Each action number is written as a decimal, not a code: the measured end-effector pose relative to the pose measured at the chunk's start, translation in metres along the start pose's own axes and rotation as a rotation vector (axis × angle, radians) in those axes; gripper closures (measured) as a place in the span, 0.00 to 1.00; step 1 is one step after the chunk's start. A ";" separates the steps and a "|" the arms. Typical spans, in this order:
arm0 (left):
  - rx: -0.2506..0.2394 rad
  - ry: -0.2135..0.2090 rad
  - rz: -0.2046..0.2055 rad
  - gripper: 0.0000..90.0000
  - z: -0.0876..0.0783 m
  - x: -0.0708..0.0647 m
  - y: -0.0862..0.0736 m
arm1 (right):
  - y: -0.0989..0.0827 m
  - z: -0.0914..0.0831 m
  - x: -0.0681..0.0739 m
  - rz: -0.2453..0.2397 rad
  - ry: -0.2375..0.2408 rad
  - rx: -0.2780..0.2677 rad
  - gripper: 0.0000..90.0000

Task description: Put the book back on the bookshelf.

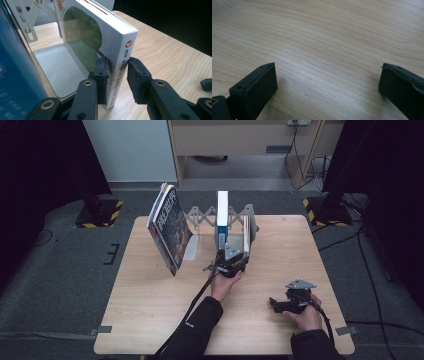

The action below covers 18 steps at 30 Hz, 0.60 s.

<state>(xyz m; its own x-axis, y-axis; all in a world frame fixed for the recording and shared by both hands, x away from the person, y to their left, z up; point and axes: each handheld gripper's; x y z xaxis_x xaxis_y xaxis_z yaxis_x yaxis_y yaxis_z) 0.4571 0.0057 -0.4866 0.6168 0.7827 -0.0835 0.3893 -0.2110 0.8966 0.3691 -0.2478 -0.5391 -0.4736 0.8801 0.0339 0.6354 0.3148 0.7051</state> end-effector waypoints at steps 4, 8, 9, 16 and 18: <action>0.017 0.013 0.021 0.77 0.003 0.000 0.004 | 0.000 0.000 0.000 0.000 0.000 0.000 0.02; 0.008 0.014 0.021 0.76 0.006 0.001 0.004 | 0.000 0.000 0.000 0.000 0.000 0.000 0.02; 0.007 0.011 0.015 0.76 0.007 0.002 0.004 | 0.000 0.000 0.000 0.000 0.000 0.000 0.02; 0.020 0.017 0.013 0.76 0.010 -0.001 0.008 | 0.000 0.000 0.000 0.000 0.000 0.000 0.02; 0.022 0.016 0.015 0.75 0.012 -0.003 0.010 | 0.000 0.000 0.000 0.000 0.000 0.000 0.02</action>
<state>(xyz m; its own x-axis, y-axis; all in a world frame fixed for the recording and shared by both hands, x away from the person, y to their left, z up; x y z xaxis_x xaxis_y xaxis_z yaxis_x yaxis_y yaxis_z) 0.4676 -0.0056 -0.4829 0.6116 0.7887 -0.0627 0.3953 -0.2359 0.8877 0.3693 -0.2476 -0.5391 -0.4734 0.8802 0.0339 0.6357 0.3147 0.7049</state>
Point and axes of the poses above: each handheld gripper's, and its own axes: z roughly forward along the jaws, y roughly out of its top, x roughly to its left, and after that the axes turned 2 degrees about y, right-handed
